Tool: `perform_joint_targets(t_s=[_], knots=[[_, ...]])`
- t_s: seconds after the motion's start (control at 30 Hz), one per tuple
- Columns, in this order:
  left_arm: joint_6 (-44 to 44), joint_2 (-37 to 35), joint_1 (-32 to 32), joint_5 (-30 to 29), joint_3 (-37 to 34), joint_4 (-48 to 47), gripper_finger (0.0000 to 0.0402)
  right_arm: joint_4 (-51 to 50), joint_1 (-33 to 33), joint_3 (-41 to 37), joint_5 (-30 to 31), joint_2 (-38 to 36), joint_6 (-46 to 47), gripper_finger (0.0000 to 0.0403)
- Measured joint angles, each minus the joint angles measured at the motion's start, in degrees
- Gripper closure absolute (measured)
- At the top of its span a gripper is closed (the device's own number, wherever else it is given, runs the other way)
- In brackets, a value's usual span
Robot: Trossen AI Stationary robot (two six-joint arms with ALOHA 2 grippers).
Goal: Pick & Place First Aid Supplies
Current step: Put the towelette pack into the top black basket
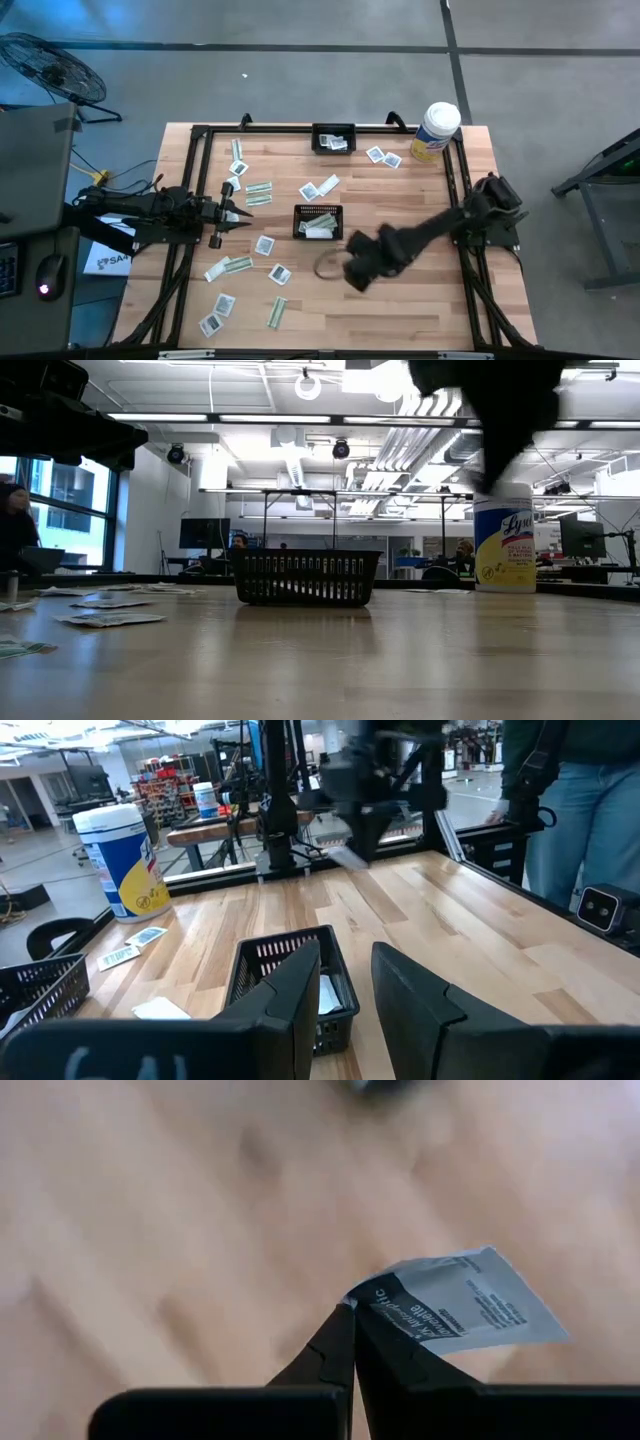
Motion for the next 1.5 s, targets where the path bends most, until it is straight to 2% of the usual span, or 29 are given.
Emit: perform_joint_targets(t_s=[0.1, 0.33, 0.63, 0.77, 0.9, 1.03, 1.33, 1.5], knots=[[-0.01, -0.01, -0.01, 0.0, 0.0, 0.01, 0.0309, 2.17, -5.31, 1.73, 3.15, 0.0, -7.8, 0.0403], [0.0, 0.0, 0.0, 0.0, 0.0, -0.01, 0.0309, 13.17, -21.49, 5.75, 4.41, -0.05, -24.61, 0.0403], [0.01, 0.01, 0.01, 0.0, 0.0, -0.01, 0.0309, 28.19, -46.3, 7.45, -4.28, 0.51, -37.83, 0.0403], [-0.01, 0.01, -0.01, 0.0, 0.0, -0.01, 0.0309, 32.05, -53.45, 7.37, -9.19, 2.94, -38.88, 0.0403], [-0.01, 0.01, -0.01, 0.02, 0.0, -0.01, 0.0309, 32.93, -56.28, 7.32, -14.37, 6.58, -37.74, 0.0403], [-0.01, 0.01, -0.01, 0.02, 0.0, 0.01, 0.0309, 32.71, -57.27, 7.26, -16.65, 10.63, -36.36, 0.0403], [0.02, 0.01, -0.01, 0.02, 0.0, 0.01, 0.0309, 32.17, -58.64, 7.21, -17.03, 15.07, -35.74, 0.0402], [0.01, 0.01, -0.01, 0.02, 0.0, -0.01, 0.0309, 32.65, -58.94, 7.21, -17.23, 15.12, -34.96, 0.0375]])
